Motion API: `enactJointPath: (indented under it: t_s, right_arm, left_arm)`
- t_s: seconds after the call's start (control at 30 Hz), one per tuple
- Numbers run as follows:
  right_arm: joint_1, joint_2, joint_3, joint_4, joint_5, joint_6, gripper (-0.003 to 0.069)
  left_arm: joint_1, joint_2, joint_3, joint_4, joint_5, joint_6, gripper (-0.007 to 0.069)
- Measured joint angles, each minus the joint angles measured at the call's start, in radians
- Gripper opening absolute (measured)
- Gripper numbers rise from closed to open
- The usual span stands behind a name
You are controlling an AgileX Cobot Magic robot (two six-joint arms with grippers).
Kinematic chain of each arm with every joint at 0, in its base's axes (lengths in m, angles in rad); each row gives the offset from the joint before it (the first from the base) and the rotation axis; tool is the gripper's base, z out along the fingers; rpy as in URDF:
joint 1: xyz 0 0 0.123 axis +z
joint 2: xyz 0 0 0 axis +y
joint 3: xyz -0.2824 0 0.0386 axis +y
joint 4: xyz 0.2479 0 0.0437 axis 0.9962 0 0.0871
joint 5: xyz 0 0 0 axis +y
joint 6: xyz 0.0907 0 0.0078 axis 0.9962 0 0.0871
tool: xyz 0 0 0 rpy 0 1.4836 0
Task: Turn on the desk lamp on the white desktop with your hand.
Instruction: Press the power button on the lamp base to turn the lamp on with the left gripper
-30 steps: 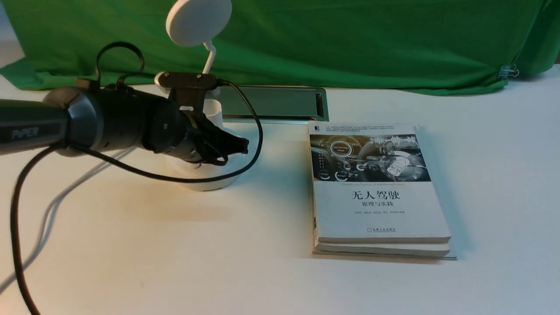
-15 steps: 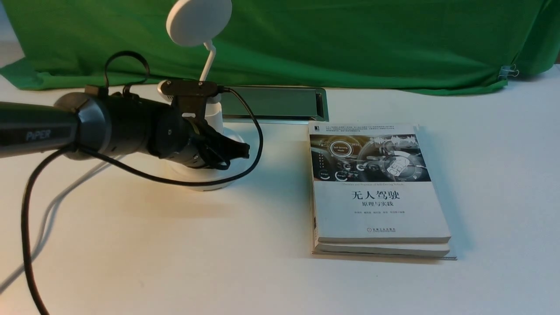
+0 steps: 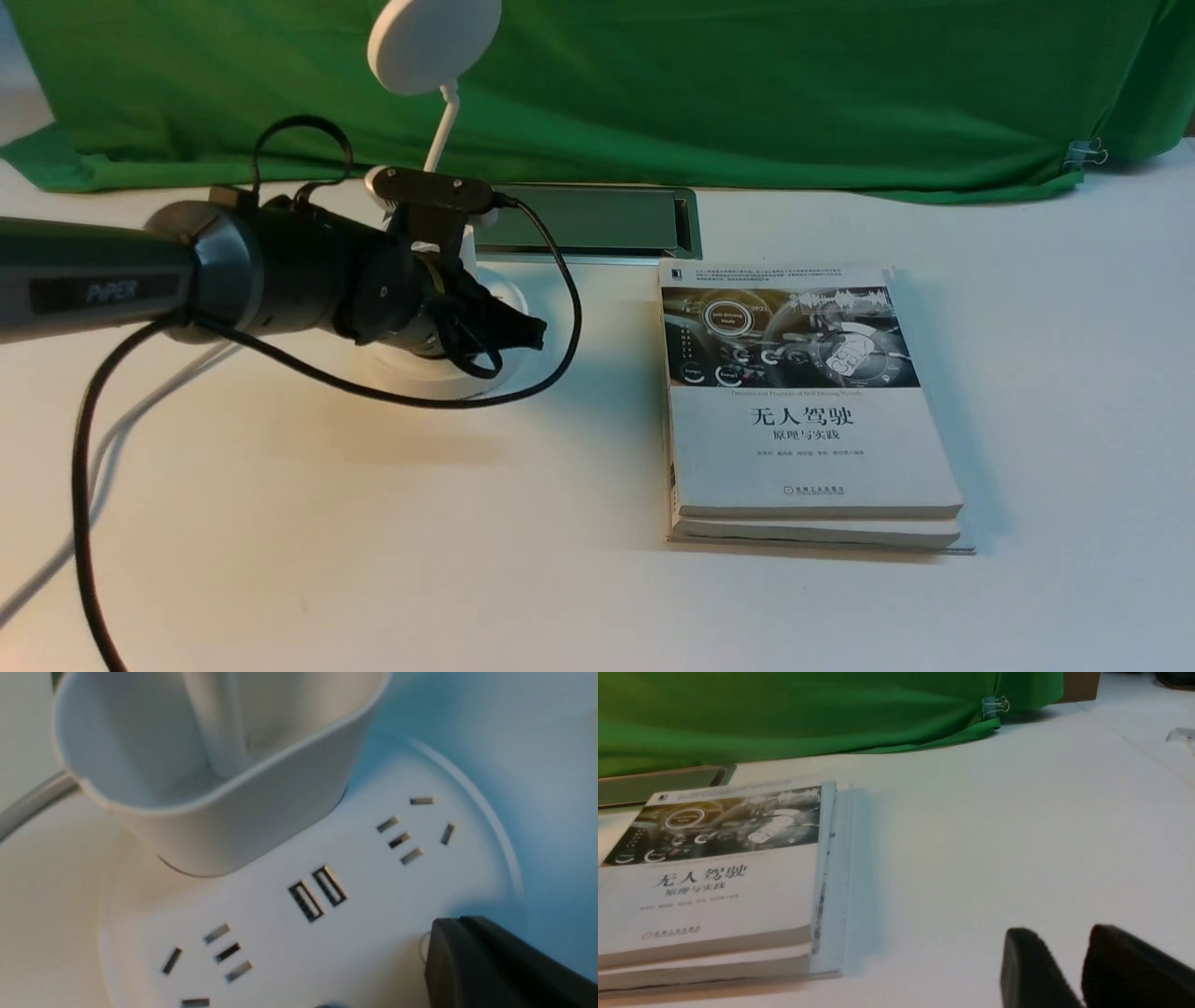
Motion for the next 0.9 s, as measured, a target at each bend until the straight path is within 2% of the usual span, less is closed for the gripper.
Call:
enactJointPath:
  t_s: [0.43, 0.9]
  right_arm:
    - [0.0, 0.0, 0.0, 0.0, 0.0, 0.0, 0.0238]
    - [0.0, 0.0, 0.0, 0.0, -0.001, 0.0, 0.0238]
  left_arm:
    - [-0.015, -0.031, 0.006, 0.009, 0.04, -0.029, 0.0]
    - [-0.015, -0.012, -0.115, 0.033, 0.158, -0.032, 0.0]
